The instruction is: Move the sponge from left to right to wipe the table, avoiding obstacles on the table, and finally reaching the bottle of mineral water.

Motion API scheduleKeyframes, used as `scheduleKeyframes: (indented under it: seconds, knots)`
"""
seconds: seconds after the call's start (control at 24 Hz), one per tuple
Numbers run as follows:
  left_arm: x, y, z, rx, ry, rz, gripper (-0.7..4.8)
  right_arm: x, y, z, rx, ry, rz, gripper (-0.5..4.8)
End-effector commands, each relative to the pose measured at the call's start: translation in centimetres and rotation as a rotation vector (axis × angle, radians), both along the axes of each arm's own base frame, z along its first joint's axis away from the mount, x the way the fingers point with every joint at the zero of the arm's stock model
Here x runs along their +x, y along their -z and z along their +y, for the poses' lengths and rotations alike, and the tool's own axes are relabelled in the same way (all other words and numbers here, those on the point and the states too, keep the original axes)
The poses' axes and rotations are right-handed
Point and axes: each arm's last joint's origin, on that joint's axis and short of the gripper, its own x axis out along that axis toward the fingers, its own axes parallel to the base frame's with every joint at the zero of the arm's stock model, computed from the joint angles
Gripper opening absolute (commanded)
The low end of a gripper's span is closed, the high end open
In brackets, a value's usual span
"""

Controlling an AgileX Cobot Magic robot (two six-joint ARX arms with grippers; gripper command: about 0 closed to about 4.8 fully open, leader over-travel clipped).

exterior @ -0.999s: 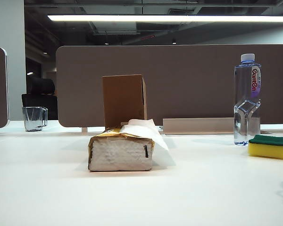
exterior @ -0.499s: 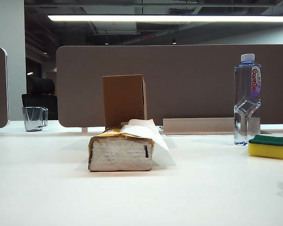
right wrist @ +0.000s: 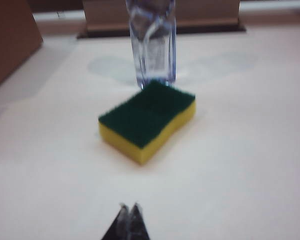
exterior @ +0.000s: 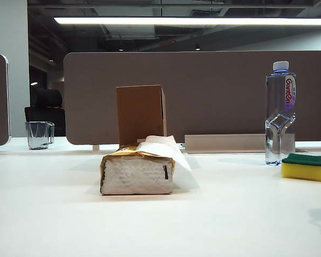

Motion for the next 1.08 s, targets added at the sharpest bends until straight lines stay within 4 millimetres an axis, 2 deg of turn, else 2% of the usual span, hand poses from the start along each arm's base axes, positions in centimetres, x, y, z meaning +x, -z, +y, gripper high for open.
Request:
scheduleKeyframes:
  seconds: [0.04, 0.5, 1.08]
  knots:
    - [0.0, -0.1, 0.0, 0.000, 0.005, 0.000, -0.05, -0.4, -0.3, 0.1, -0.004, -0.006, -0.040, -0.03]
    - [0.0, 0.0, 0.0, 0.000, 0.005, 0.008, -0.04, -1.8, -0.6, 0.2, -0.009, -0.006, -0.104, -0.02]
    - [0.0, 0.1, 0.0, 0.001, 0.005, 0.016, -0.04, -1.8, -0.4, 0.2, 0.007, -0.002, -0.081, -0.01]
